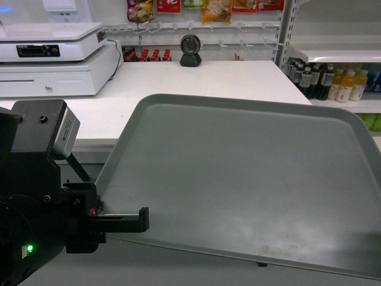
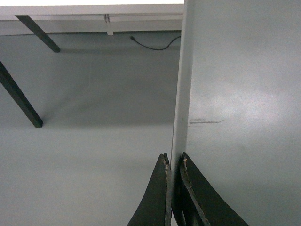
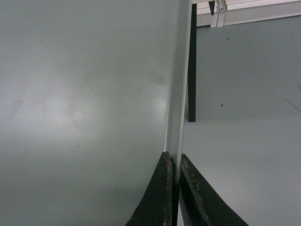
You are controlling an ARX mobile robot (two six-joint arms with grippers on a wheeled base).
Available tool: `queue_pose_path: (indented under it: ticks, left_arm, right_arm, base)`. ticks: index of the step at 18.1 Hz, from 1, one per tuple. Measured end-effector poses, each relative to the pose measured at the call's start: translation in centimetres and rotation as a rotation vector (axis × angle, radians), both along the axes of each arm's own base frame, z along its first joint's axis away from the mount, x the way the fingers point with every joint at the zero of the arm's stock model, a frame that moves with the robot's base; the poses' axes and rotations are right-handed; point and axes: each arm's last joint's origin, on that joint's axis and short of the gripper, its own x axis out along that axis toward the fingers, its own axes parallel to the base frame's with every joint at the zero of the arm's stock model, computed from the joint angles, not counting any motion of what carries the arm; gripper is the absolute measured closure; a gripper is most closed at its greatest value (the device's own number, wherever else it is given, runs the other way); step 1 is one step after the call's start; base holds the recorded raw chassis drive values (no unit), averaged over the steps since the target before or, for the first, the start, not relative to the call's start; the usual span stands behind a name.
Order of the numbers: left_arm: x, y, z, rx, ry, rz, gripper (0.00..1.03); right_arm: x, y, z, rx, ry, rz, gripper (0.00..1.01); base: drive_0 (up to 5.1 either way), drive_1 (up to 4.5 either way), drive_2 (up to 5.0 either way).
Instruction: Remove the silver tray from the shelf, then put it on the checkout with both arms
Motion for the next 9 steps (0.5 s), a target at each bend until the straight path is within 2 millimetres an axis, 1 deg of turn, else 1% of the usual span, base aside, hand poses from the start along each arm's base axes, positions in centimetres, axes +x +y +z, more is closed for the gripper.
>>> queue_pose_path:
  ticks: [9]
  left_arm:
    - [-0.02, -0.02, -0.01, 0.001, 0.001, -0.001, 1.0]
  right_arm:
    - [0.0, 0.0, -0.02, 0.0, 0.002, 0.0, 0.98]
  base:
    - [-0.1, 4.1, -4.2]
